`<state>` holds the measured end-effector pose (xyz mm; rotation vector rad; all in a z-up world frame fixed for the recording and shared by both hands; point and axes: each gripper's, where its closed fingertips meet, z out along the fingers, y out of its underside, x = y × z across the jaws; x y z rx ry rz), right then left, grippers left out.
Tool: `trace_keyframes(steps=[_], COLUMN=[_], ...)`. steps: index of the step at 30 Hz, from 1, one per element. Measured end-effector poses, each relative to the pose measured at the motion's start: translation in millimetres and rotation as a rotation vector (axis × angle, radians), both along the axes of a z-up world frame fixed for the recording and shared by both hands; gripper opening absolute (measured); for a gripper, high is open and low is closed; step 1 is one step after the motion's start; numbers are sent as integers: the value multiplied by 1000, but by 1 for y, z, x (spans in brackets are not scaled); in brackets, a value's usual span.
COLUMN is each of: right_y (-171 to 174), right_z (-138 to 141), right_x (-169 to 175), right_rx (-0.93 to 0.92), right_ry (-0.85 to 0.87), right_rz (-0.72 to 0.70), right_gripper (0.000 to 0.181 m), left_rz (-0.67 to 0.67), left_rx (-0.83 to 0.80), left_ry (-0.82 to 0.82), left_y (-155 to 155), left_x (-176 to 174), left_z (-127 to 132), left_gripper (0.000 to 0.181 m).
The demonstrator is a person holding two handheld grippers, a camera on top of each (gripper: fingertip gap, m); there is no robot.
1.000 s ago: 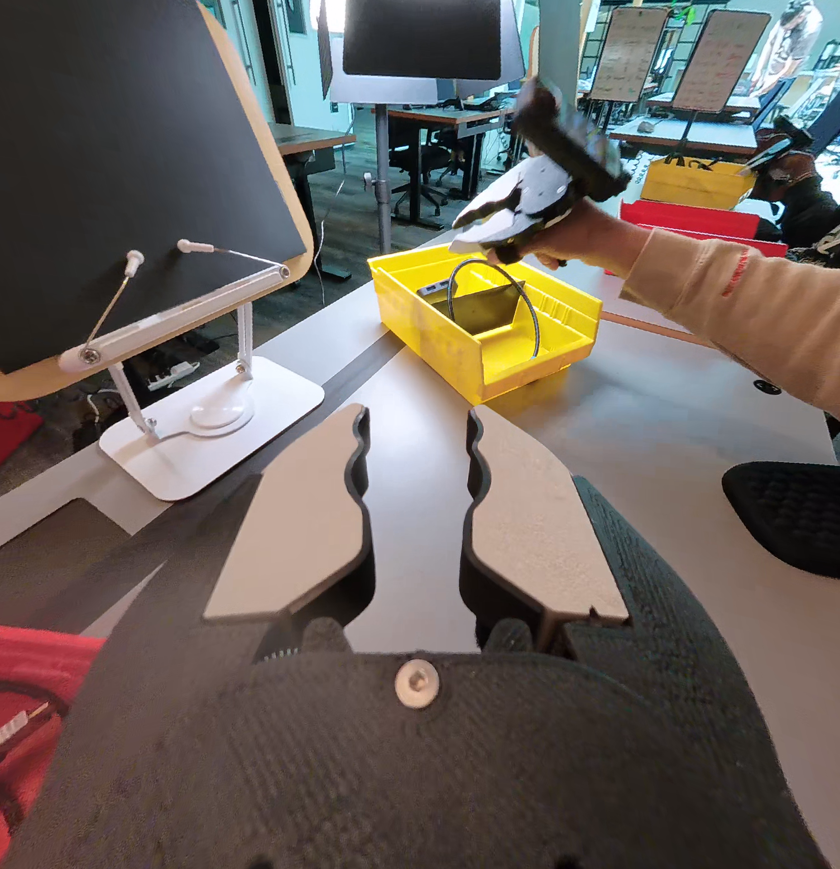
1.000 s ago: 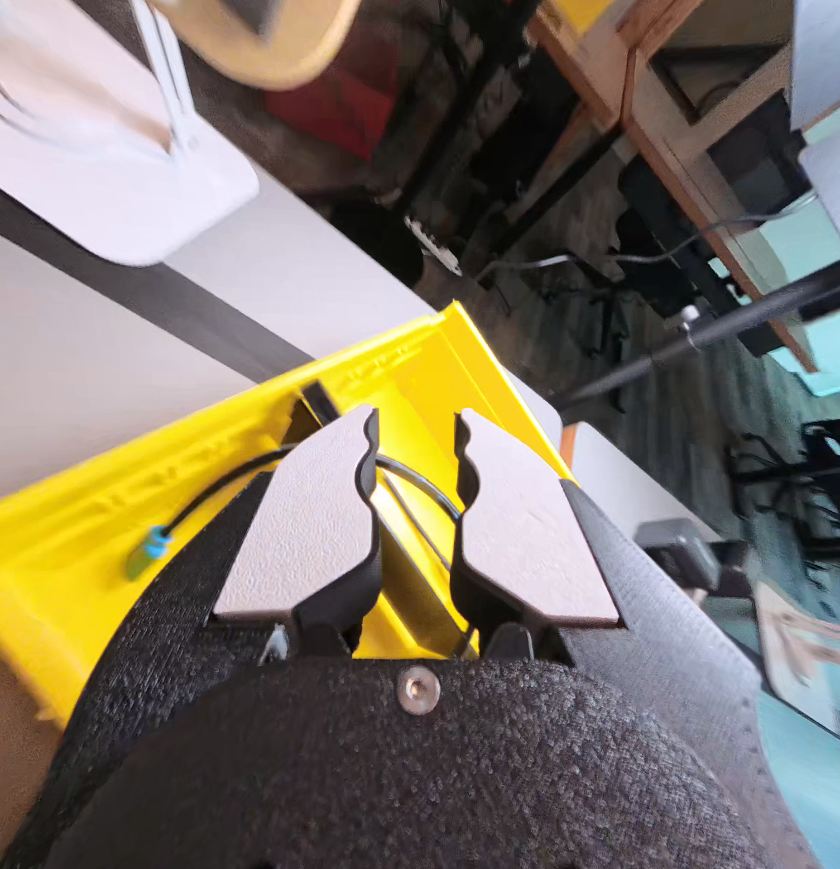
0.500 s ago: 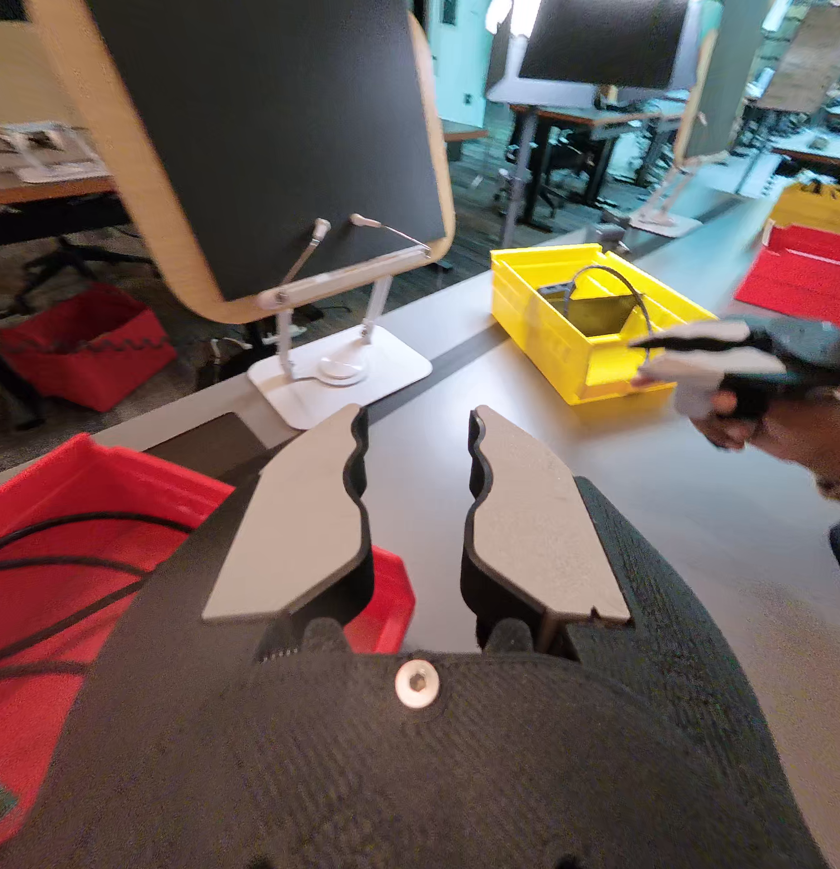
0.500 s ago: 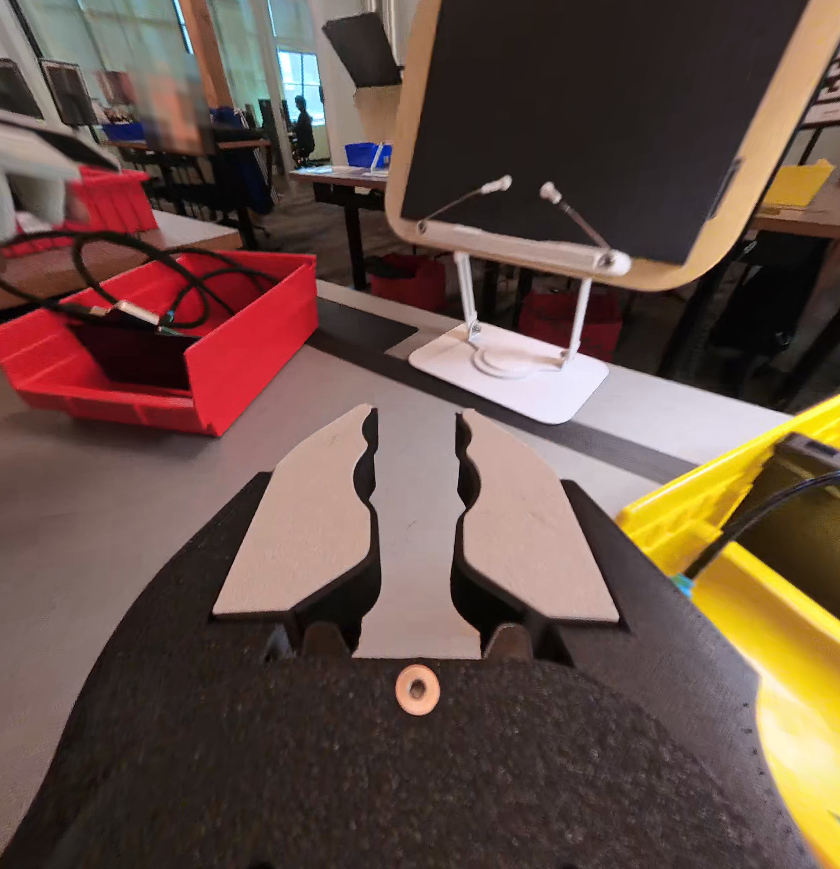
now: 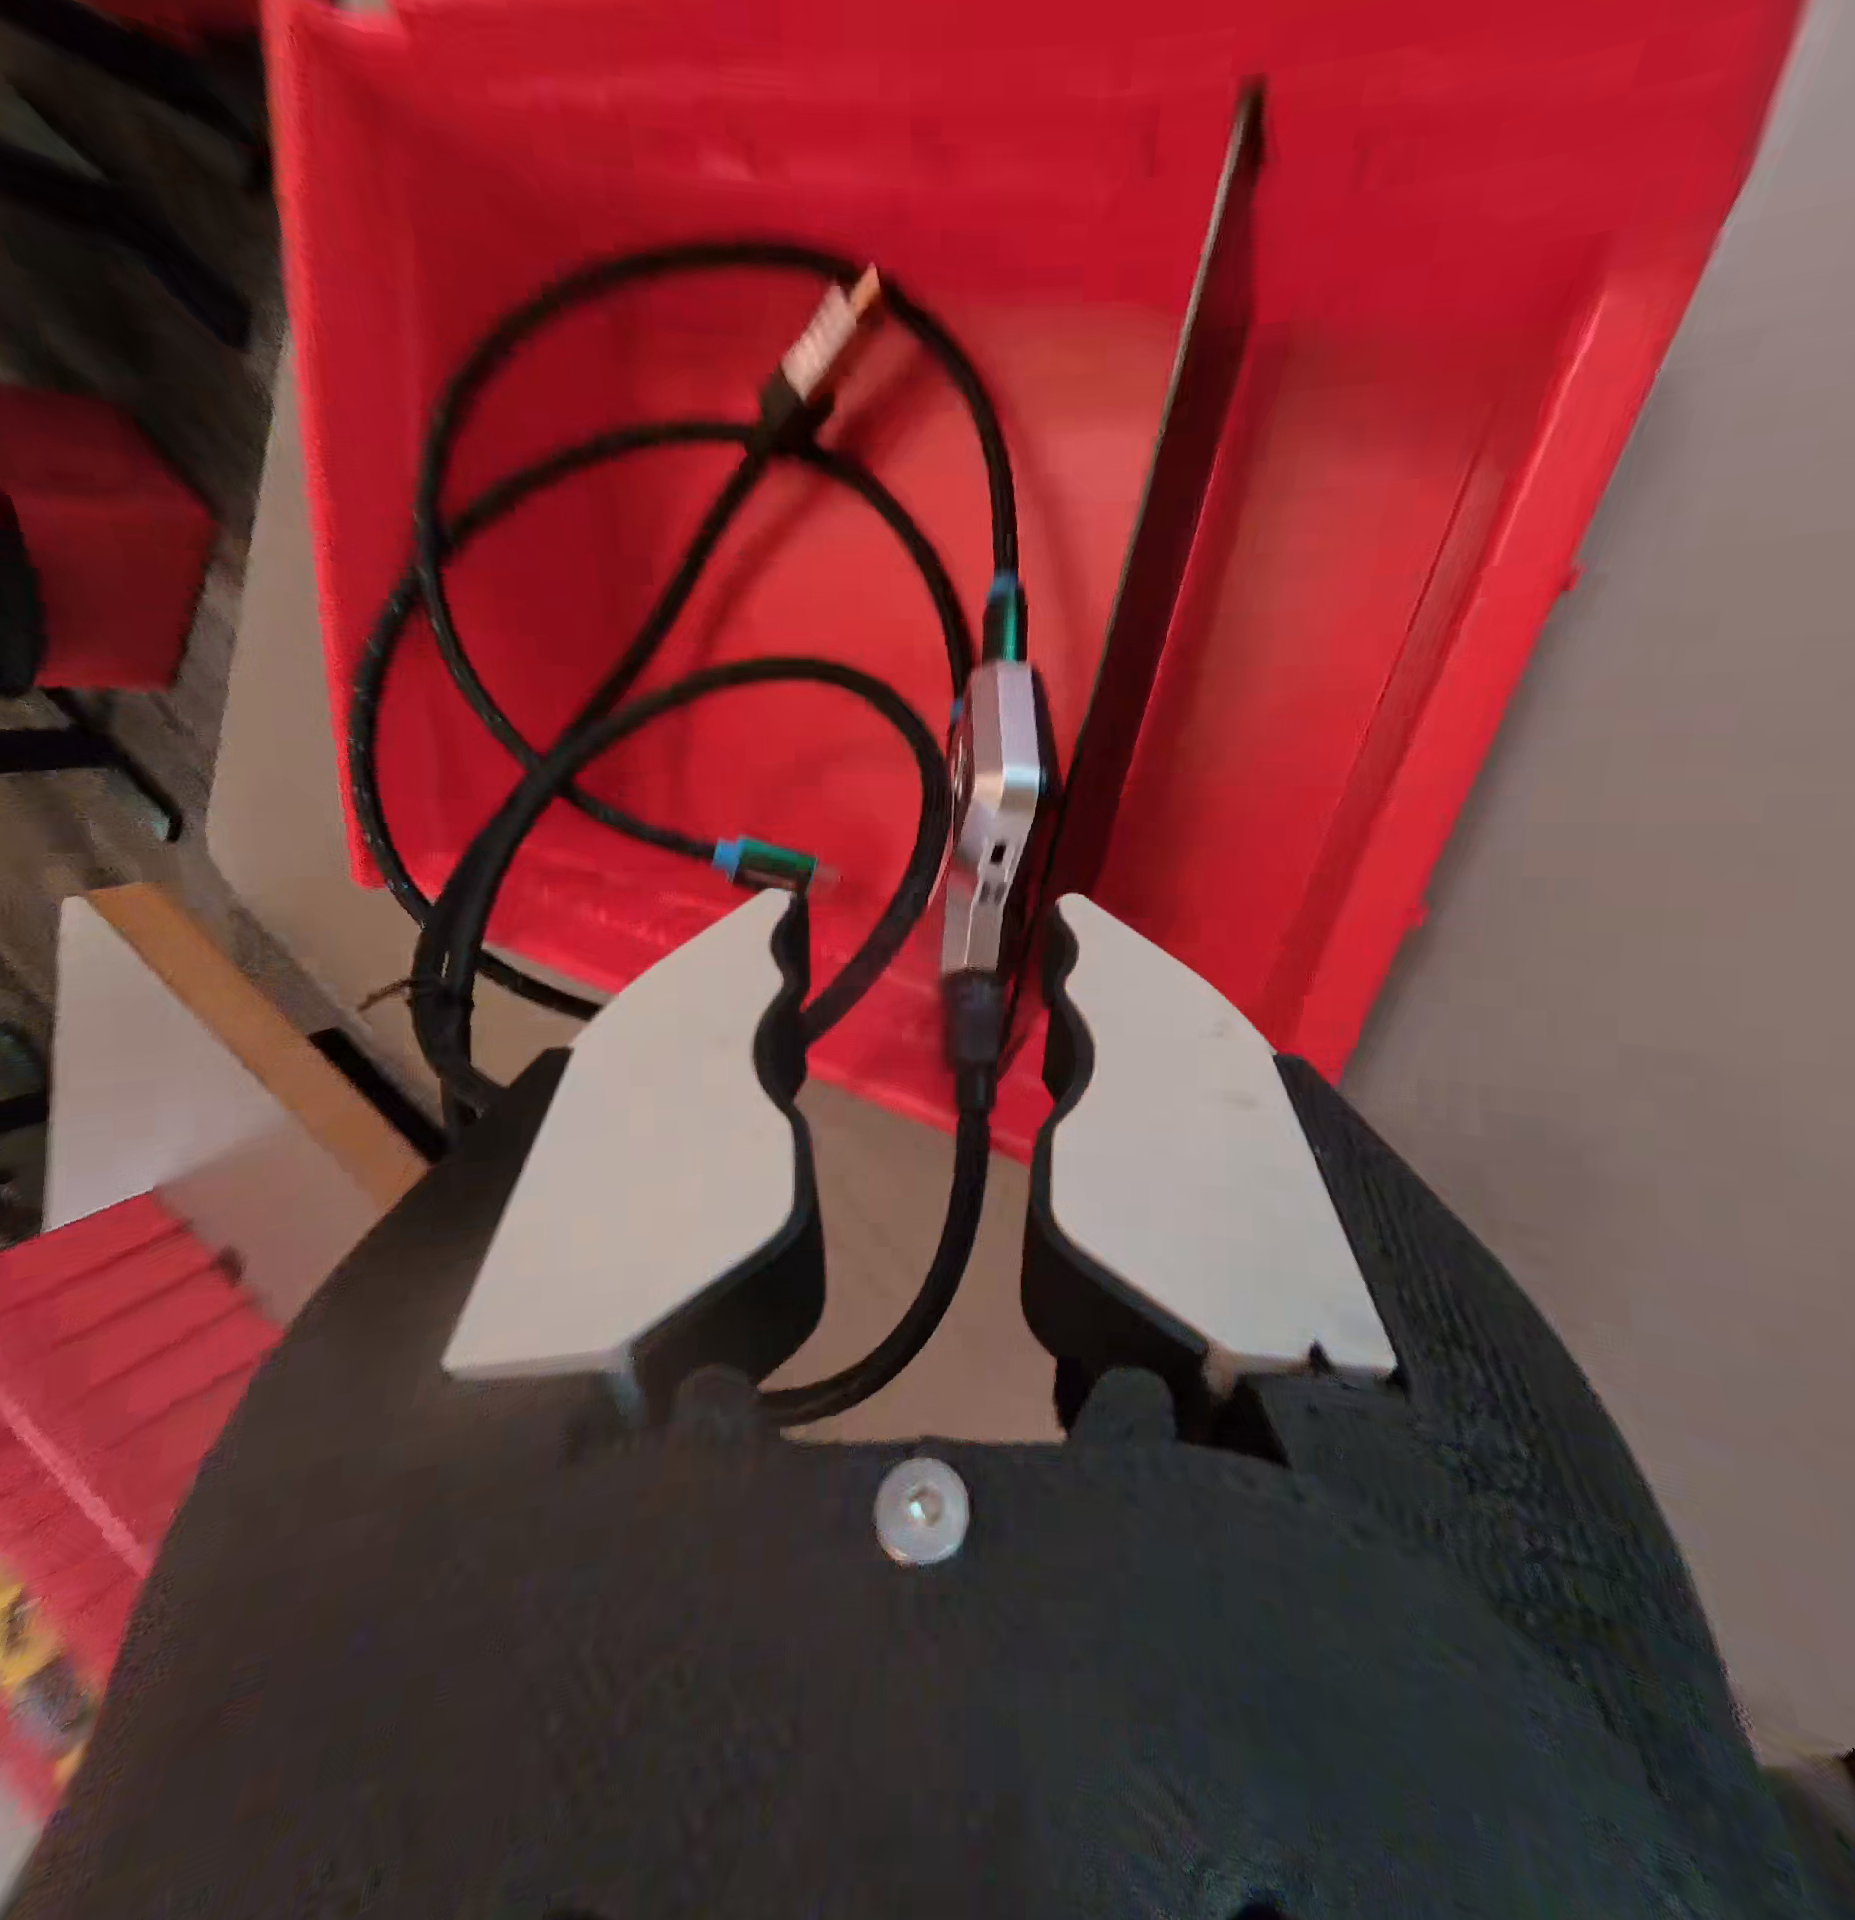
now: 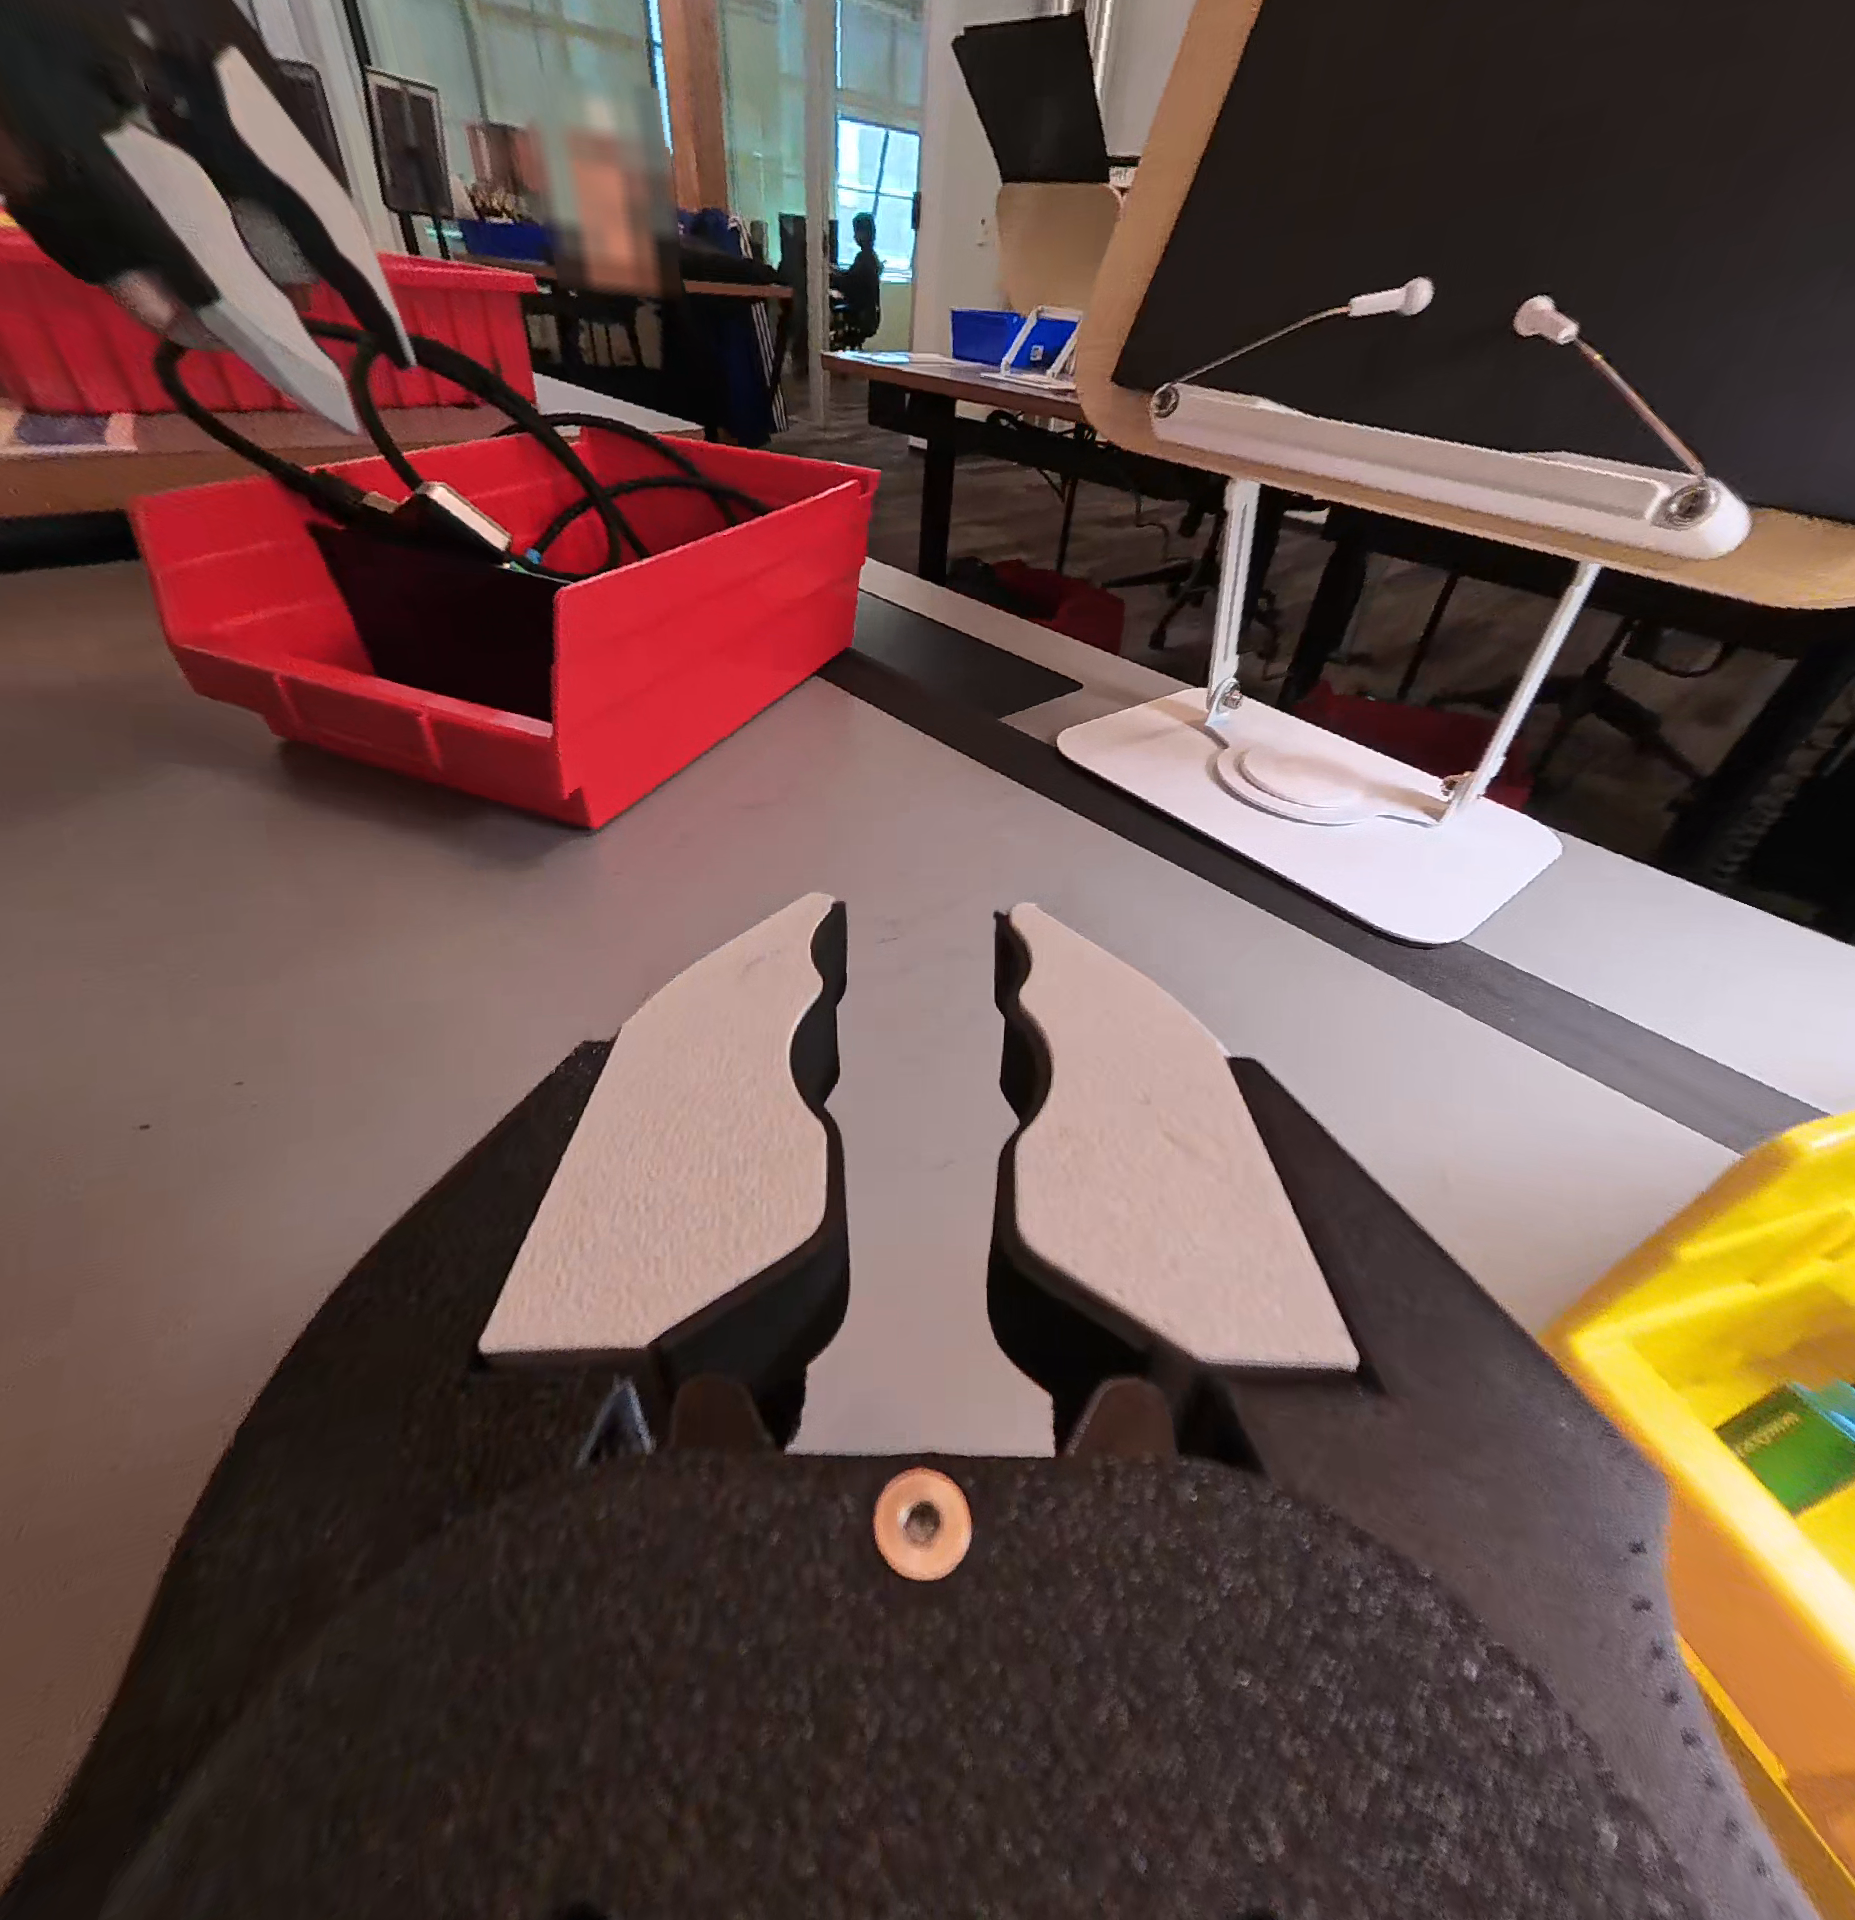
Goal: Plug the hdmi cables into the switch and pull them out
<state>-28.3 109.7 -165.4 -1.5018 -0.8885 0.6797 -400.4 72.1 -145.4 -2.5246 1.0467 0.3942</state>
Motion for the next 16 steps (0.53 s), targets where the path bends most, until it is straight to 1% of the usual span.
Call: trace_keyframes(steps=[1, 3, 5, 8, 11, 14, 16], right_y=[-1, -3, -5, -6, -7, -10, -11], right_z=[0, 0, 1, 0, -3, -4, -4], right_x=[-1, -1, -1, -1, 0, -1, -1], right_rx=[5, 14, 14, 4, -11, -5, 2], right_ry=[-6, -12, -7, -5, -6, -17, -27], right_rz=[7, 12, 18, 22, 28, 35, 41], right_gripper=[27, 26, 25, 24, 23, 22, 21], left_rz=[-14, -39, -65, -88, -92, -109, -130], left_rx=[-26, -72, -106, -116, -136, -186, -180], left_ry=[47, 112, 130, 155, 121, 59, 26], left_y=[-3, -7, -8, 0, 8, 8, 9], left_x=[-6, -12, -9, -5, -1, 3, 6], left_z=[-7, -20, -32, -42, -49, -55, -56], left_gripper=[41, 40, 39, 38, 37, 30, 28])
